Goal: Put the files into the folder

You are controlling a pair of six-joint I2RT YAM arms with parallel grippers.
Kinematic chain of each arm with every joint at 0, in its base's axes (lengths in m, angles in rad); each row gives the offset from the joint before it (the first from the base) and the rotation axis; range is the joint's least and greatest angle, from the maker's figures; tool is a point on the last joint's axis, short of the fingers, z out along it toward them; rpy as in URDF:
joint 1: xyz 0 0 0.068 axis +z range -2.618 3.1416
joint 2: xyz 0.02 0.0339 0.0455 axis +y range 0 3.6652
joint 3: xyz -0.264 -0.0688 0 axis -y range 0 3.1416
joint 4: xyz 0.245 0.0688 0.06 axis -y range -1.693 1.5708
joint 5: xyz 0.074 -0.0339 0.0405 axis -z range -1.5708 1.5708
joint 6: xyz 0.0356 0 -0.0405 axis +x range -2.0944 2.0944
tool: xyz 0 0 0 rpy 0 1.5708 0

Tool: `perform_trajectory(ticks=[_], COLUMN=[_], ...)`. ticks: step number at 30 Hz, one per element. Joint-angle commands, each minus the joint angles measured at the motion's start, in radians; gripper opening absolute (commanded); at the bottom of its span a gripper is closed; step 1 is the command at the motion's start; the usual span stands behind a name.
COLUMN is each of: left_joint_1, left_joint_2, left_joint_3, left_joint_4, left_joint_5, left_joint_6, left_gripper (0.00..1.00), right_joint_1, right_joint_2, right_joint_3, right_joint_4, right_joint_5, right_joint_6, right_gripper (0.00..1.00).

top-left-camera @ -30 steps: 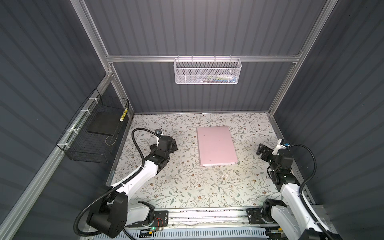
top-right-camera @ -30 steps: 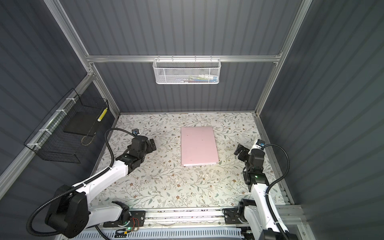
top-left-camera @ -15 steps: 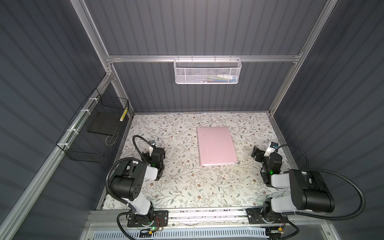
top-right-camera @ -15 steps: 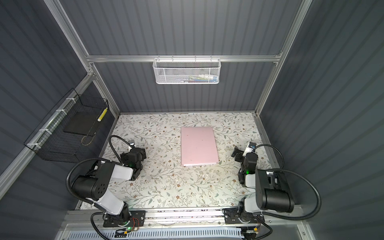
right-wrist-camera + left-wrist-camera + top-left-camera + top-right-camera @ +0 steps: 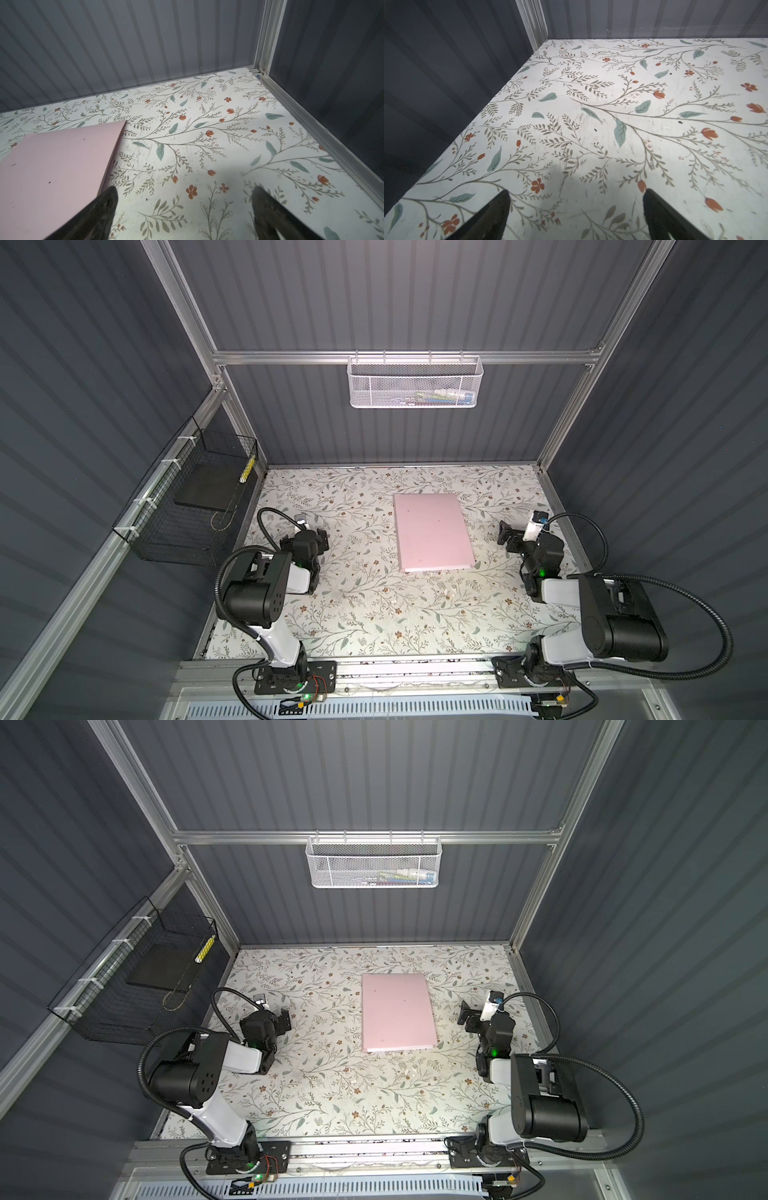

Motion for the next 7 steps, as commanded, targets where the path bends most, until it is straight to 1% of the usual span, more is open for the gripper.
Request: perform_trajectory(ticks=[1,4,7], left_joint_1=[-0.001,-0.003,-0.003], left_joint_2=[0.002,0.000,0.000], left_joint_3=[0.002,0.000,0.000], left_joint_4=[0.036,0.037,0.037], left_joint_5=[0.010,0.013,0.014], left_joint_6=[-0.001,-0.003,-0.003], left_gripper=[1.00,1.00,1.00], right_joint_1=[0.008,0.010,0.014], right_joint_2=[0.009,0.014,-0.005], right_joint_3=[0.039,0.054,0.023], right_joint_4=[-0.045,-0.063,-0.025], right_joint_5=[-0.004,0.001,0.004], right_joint_6=[-0.032,-0.030,-0.036], right_gripper=[0.99,0.99,0.99])
